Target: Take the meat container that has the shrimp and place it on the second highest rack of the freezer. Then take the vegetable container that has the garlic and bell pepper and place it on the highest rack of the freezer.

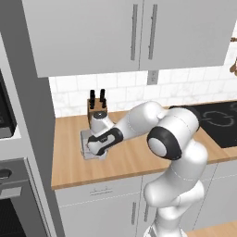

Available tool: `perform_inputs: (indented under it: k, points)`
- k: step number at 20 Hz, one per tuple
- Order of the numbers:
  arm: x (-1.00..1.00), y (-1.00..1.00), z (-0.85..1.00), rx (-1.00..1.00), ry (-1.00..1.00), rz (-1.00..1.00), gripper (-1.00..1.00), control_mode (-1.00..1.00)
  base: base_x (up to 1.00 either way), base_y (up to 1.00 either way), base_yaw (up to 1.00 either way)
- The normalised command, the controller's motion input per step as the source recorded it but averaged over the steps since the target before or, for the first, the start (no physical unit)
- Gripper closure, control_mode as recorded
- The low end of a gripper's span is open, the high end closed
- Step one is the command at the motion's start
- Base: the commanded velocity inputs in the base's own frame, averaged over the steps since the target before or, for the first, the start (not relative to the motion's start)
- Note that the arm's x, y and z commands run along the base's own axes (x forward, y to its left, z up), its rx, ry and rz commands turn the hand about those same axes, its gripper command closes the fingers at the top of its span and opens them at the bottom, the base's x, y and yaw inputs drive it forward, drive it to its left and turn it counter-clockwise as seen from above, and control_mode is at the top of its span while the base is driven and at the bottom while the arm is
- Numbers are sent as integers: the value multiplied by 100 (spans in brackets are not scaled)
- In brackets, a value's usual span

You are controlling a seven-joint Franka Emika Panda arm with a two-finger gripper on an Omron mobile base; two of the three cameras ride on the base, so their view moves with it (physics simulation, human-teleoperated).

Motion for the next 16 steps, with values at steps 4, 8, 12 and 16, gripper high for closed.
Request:
perform_inputs:
  k: [4,8,12,16]
  points:
    - [0,0,0,0,0,0,-100,-100,0,0,0]
    - [0,0,0,0,0,0,100,-100,0,0,0]
    - [0,0,0,0,0,0,100,-100,0,0,0]
    - [0,0,0,0,0,0,100,-100,0,0,0]
